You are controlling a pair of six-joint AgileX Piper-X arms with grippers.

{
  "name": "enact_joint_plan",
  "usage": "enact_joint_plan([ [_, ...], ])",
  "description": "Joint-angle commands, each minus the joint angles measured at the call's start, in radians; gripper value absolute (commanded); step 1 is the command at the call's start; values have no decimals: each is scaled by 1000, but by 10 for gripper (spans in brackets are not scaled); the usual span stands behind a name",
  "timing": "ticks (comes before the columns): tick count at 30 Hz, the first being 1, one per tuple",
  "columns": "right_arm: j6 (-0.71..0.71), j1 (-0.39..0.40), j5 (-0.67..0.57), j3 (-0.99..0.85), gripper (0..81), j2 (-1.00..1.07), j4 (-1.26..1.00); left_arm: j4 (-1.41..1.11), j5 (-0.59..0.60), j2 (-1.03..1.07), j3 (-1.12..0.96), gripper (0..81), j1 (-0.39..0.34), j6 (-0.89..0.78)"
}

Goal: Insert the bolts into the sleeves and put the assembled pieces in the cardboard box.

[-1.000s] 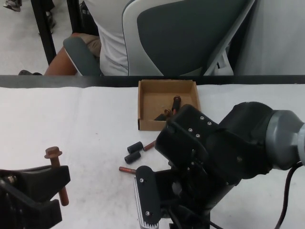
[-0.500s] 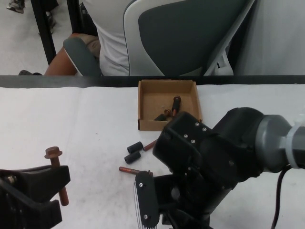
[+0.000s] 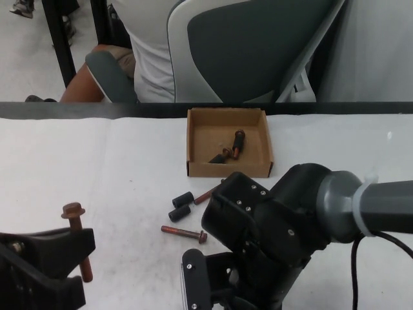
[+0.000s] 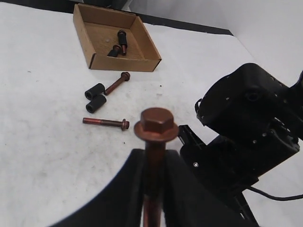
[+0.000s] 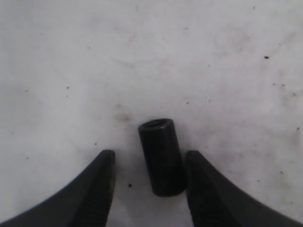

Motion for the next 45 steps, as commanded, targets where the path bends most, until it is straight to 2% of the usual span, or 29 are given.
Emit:
enact_joint_plan([
  [1, 17, 3, -23, 2, 429, 20, 2, -5, -11, -9, -1, 8, 3, 10],
  [3, 17, 3, -23, 2, 351, 20, 2, -5, -11, -9, -1, 8, 3, 13],
  [7, 56, 3, -12, 2, 43, 20, 4, -5, -11, -9, -1, 8, 3, 16],
  [8, 87, 3, -12, 2, 1, 20, 4, -5, -11, -9, -1, 8, 3, 16],
  [13, 242, 3, -36, 2, 1, 20, 4, -20, -11, -9, -1, 8, 3, 16],
  [20, 330, -2, -219, 2, 2, 6, 4, -89, -3, -9, -1, 8, 3, 37],
  [27, 407, -2, -227, 70, 2, -77, -59, -96, -3, -9, -1, 8, 3, 38],
  [31, 515, -2, -227, 163, 2, -200, -182, -96, -3, -9, -1, 8, 3, 38],
  [37, 757, -2, -210, 312, 2, -411, -449, -113, -3, -5, -1, 8, 3, 38],
  [40, 859, -2, -166, 390, 2, -514, -574, -178, 53, 17, -1, 8, 3, 38],
  [45, 1004, -2, -162, 518, 2, -658, -795, -339, 128, 98, -1, 8, 3, 22],
])
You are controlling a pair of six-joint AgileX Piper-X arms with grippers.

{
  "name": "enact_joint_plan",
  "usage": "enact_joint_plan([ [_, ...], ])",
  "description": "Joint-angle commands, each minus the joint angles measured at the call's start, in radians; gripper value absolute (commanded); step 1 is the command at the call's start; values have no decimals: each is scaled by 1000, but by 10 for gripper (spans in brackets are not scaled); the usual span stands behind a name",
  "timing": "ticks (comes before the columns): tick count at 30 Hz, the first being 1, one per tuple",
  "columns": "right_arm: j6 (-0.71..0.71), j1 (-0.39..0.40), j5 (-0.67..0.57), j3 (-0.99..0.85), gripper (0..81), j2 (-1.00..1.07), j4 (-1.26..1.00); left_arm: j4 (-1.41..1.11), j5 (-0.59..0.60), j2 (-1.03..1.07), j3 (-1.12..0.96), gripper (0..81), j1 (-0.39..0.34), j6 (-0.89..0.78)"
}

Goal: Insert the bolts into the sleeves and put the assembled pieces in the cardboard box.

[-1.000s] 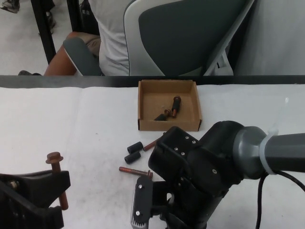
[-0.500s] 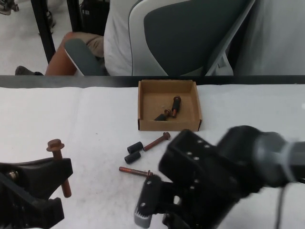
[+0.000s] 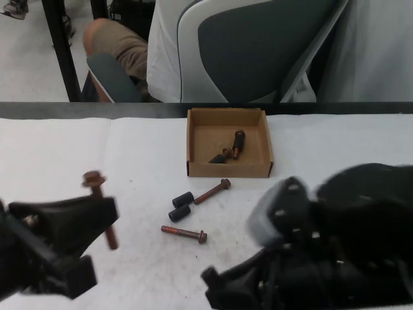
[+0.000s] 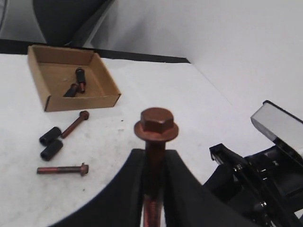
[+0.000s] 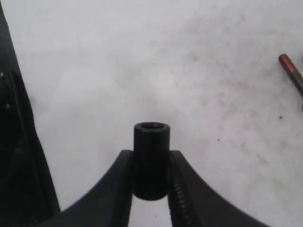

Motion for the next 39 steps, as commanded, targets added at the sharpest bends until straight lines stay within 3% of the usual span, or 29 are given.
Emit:
enact_joint_plan([
  [1, 148, -2, 13, 109, 2, -134, -210, -85, 22, 31, -2, 8, 3, -21],
  [11, 290, -2, 41, 276, 2, -263, -569, -398, 212, 228, -2, 8, 2, -144],
  [21, 272, 0, 24, 276, 2, -263, -582, -530, 351, 293, -2, 8, 2, -71],
  [39, 155, 0, -10, 268, 2, -263, -589, -558, 433, 293, -2, 8, -4, -53],
])
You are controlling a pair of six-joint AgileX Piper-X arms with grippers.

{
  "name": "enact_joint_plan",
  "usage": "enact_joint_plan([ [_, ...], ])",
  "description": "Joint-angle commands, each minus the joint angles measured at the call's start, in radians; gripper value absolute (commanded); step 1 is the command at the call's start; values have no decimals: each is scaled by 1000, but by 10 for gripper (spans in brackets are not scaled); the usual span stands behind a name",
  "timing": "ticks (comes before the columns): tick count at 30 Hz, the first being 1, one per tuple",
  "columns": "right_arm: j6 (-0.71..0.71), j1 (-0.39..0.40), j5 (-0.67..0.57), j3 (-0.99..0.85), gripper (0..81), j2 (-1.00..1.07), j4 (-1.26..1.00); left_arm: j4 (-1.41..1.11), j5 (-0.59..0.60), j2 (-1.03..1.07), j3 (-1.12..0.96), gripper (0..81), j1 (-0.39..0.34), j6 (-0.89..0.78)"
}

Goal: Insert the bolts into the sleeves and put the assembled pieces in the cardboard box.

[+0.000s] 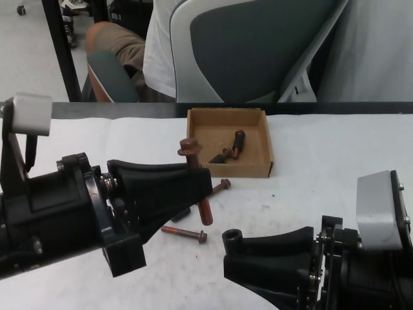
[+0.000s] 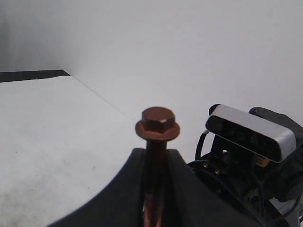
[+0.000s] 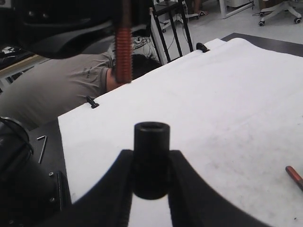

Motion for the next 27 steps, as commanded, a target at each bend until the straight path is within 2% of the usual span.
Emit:
enact_joint_plan([
  [1, -12, 0, -12, -12, 2, -9, -20, -28, 16, 0, -2, 8, -8, 9],
  [7, -43, 0, -62, -24, 2, -9, -20, -28, 31, 0, -2, 8, -35, 14],
  [16, -49, 0, -133, -39, 2, -9, -20, -28, 31, 0, -2, 8, -35, 73],
  [27, -49, 0, -133, -60, 2, -9, -20, -28, 31, 0, -2, 8, -35, 77],
])
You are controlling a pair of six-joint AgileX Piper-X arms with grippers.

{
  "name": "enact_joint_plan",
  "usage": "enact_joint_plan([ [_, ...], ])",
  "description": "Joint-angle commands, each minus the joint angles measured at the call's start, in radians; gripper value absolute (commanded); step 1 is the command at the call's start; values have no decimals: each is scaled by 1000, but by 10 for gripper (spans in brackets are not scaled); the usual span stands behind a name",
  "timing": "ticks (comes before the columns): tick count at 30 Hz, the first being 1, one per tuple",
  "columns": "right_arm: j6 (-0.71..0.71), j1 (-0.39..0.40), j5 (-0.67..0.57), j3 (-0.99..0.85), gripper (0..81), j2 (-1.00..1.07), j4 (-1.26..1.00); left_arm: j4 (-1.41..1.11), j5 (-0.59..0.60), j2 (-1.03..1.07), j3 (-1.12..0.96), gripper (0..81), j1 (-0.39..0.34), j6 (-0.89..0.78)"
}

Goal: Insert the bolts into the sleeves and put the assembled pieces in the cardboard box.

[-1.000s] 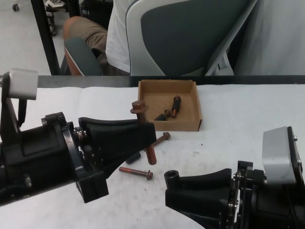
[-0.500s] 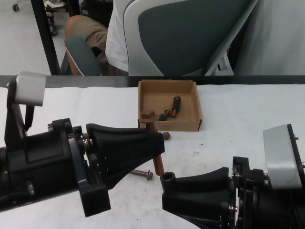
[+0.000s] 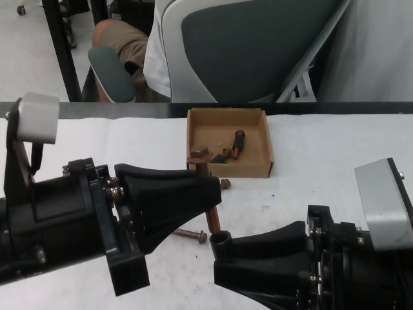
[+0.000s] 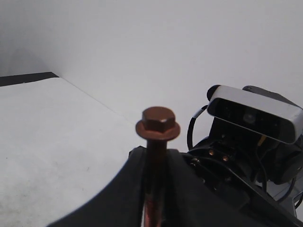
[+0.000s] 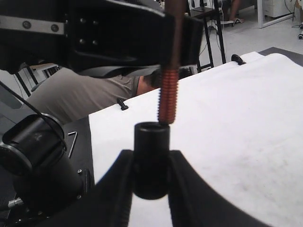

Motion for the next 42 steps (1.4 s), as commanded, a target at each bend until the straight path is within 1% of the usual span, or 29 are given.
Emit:
enact_joint_plan([
  [1, -8, 0, -8, -17, 2, -9, -21, -24, 15, 0, -2, 8, -5, 24],
  [25, -8, 0, -8, -17, 2, -9, -21, -20, 60, 0, -2, 8, -6, -78],
  [27, -8, 0, -8, -17, 2, -9, -21, -20, 82, 0, -2, 8, -6, -79],
  [35, -8, 0, -8, -17, 2, -9, -21, -8, 83, 0, -2, 8, -6, -68],
  [39, -8, 0, 11, -16, 2, -9, -36, 0, 83, 0, -2, 8, -6, -44],
  [42, -8, 0, 65, -16, 2, -9, -76, 0, 83, 0, -2, 8, -6, -44],
])
